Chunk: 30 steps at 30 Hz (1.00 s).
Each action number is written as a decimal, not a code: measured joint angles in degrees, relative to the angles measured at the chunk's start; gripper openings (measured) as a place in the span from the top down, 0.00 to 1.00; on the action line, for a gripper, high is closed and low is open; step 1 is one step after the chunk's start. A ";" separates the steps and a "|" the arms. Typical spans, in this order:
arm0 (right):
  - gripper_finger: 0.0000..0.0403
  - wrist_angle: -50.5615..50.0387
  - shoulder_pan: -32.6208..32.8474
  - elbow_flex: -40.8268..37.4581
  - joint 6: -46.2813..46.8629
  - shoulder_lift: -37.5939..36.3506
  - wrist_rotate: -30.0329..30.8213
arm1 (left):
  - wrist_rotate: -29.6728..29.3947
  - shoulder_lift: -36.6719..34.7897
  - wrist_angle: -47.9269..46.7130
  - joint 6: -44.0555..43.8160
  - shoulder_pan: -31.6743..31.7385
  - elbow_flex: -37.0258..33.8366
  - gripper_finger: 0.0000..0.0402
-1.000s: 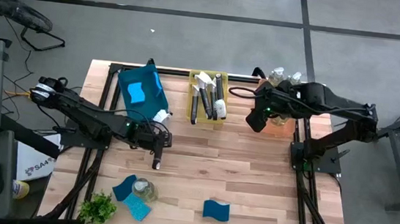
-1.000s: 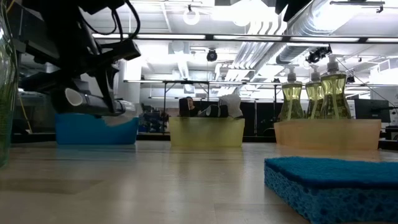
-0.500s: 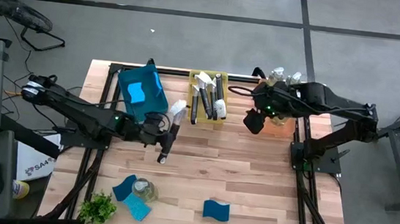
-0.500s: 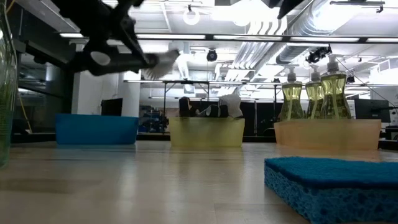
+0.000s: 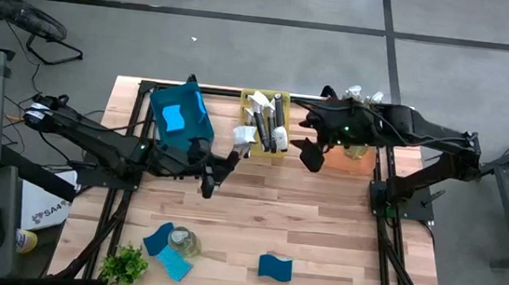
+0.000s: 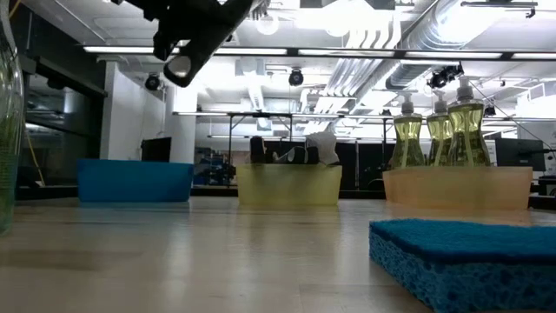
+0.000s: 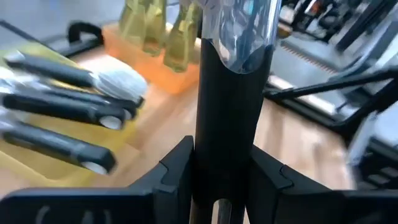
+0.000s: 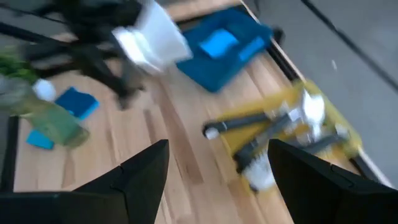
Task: Pick & Place Kitchen Sink Supplies
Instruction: Put the black dishwashing brush into the yellow bin
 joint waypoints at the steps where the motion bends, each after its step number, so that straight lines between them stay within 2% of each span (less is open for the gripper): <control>1: 0.34 1.69 0.22 0.00 -2.12 0.03 -0.86 | -0.98 0.00 -0.10 1.80 -0.02 0.00 0.76; 7: 0.34 10.36 1.92 0.01 -12.71 0.53 -4.59 | -3.31 0.02 1.80 15.89 0.02 0.00 0.76; 10: 0.34 13.77 2.39 0.02 -14.01 1.45 -6.90 | -3.93 0.02 5.62 19.88 0.02 0.00 0.76; 17: 0.34 16.78 3.50 0.02 -15.38 4.48 -6.53 | -4.27 0.02 16.07 29.55 0.02 0.00 0.76; 25: 0.34 26.07 3.54 0.02 -15.90 8.33 -8.74 | -2.45 0.02 20.37 33.15 0.04 0.00 0.76; 30: 0.34 30.57 3.54 0.02 -16.01 10.78 -12.70 | -0.85 0.02 22.61 34.25 0.02 0.00 0.76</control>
